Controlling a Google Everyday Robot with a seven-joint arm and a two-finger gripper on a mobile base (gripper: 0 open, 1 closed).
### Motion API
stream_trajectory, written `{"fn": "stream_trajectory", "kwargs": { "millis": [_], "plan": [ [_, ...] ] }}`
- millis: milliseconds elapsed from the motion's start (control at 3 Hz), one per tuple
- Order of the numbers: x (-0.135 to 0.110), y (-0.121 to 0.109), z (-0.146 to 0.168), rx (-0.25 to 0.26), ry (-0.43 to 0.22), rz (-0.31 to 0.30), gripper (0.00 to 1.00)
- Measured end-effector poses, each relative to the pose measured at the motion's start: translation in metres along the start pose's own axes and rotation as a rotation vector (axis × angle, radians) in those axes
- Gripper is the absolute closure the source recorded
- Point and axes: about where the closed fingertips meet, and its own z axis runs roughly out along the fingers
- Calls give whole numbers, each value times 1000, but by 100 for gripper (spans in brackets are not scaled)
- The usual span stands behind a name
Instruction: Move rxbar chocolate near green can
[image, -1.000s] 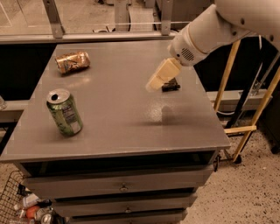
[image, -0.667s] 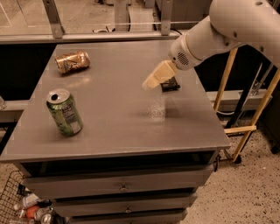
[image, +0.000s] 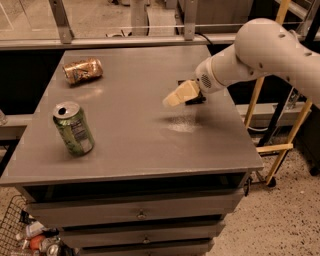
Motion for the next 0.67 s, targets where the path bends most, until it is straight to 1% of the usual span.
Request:
{"fn": "stream_trajectory", "kwargs": {
  "millis": [333, 667],
  "plan": [
    [9, -12, 5, 50, -24, 46, 0],
    [15, -24, 12, 73, -42, 86, 0]
  ]
}}
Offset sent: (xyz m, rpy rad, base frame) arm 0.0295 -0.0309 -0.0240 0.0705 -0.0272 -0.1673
